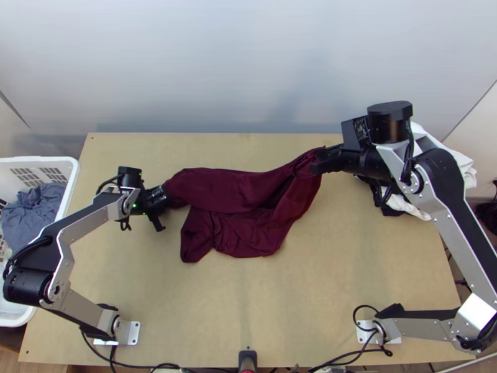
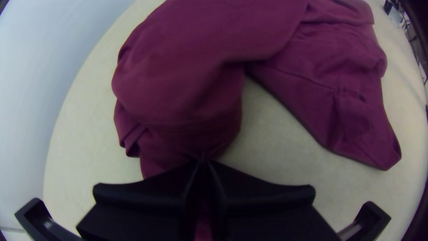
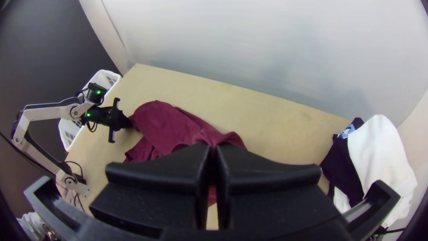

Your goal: Fold the t-shirt

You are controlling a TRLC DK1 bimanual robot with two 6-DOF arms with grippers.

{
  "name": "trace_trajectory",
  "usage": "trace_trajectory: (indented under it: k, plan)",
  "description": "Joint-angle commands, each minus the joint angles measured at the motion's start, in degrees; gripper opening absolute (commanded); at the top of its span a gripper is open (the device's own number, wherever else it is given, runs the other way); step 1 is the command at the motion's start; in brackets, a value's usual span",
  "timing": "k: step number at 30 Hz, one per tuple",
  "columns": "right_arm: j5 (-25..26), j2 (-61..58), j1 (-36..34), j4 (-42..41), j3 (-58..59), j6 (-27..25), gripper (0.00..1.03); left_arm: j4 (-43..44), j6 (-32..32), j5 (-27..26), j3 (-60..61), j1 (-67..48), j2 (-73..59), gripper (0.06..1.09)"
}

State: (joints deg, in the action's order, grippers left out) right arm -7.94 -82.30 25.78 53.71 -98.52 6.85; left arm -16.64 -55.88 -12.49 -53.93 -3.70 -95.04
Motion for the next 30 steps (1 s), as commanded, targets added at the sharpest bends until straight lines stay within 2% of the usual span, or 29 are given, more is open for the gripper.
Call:
trace_trajectory:
  k: [1,6,11,15,17,20,22,26,30]
  plan:
    - [-0.5,0.5,-0.3,0.9,-1.1,0.0,0.03,-6.1,6.8,-7.5,-3.6,1.8,7.6,0.09]
    - [-2.0,1.9,-0.4,3.2,-2.4,0.0,0.03,-19.4,11.8,-12.6,-11.5,3.3,17.1,0.09]
    - [-5.0,3.3,-0.4,6.1,-4.9,1.1,0.03,-28.0,14.9,-16.0,-14.6,3.7,26.9,0.09]
    - [-12.5,2.5,-1.3,13.6,-14.3,2.0,0.03,-32.9,19.7,-18.4,-20.0,4.3,29.8,0.09]
    - [-14.7,1.7,-2.4,15.9,-20.7,2.5,0.03,-34.8,23.4,-20.0,-25.1,5.0,29.8,0.09]
    - [-19.2,-2.1,-6.4,19.8,-33.7,3.2,0.03,-34.9,30.7,-24.2,-33.7,8.1,29.0,0.09]
    - [-20.5,-4.0,-8.2,19.2,-40.3,4.3,0.03,-34.7,36.0,-27.0,-39.9,11.0,27.3,0.09]
    - [-20.7,-3.3,-11.2,7.4,-40.9,12.1,0.03,-26.8,48.2,-27.0,-47.0,15.5,25.1,0.09]
    - [-20.6,-2.4,-14.1,0.2,-37.6,16.7,0.03,-19.7,58.0,-26.7,-47.9,20.1,25.4,0.09]
